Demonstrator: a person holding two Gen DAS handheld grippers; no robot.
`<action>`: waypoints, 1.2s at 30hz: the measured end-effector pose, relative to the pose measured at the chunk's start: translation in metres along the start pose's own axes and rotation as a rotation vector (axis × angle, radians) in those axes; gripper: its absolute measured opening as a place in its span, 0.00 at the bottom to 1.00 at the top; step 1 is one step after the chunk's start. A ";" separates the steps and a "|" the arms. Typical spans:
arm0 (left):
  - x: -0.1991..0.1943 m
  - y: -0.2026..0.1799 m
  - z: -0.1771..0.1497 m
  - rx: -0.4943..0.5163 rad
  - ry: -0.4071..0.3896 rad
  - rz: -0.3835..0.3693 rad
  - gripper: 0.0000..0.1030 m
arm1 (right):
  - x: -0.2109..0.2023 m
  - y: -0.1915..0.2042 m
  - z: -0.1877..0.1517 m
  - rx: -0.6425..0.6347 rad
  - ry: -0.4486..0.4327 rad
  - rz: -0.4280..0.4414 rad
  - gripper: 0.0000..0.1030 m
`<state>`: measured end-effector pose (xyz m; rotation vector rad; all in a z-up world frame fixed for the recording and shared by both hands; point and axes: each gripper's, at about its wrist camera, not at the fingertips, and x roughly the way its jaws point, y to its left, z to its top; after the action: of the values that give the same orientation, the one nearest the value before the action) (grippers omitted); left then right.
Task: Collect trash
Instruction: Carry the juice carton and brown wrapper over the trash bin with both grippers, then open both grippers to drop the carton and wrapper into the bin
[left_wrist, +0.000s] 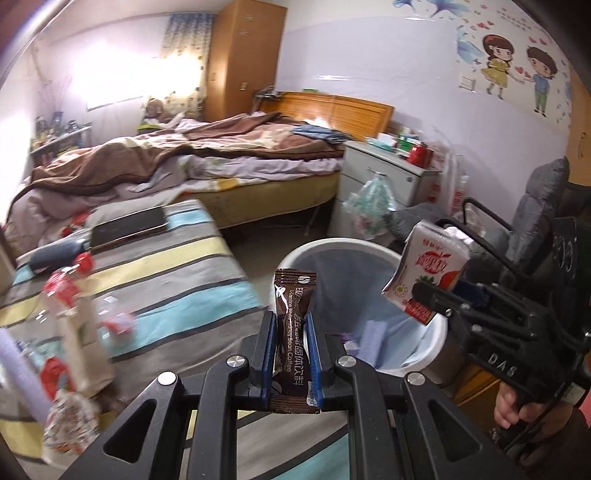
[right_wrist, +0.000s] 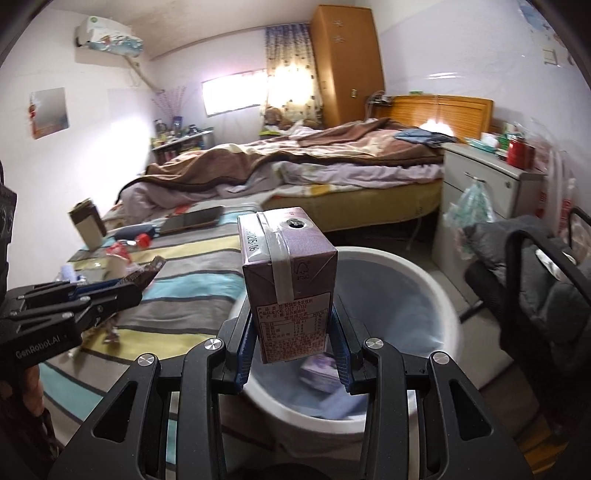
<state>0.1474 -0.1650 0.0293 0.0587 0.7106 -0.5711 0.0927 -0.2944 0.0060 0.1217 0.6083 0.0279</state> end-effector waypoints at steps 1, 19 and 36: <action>0.005 -0.005 0.003 0.005 0.004 -0.008 0.16 | 0.001 -0.005 -0.001 0.007 0.003 -0.011 0.38; 0.070 -0.054 0.011 0.091 0.085 -0.009 0.16 | 0.017 -0.049 -0.016 0.047 0.091 -0.123 0.38; 0.070 -0.047 0.012 0.055 0.078 -0.025 0.50 | 0.024 -0.054 -0.020 0.045 0.136 -0.163 0.55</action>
<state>0.1726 -0.2407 0.0008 0.1240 0.7726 -0.6147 0.1009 -0.3449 -0.0304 0.1144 0.7533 -0.1364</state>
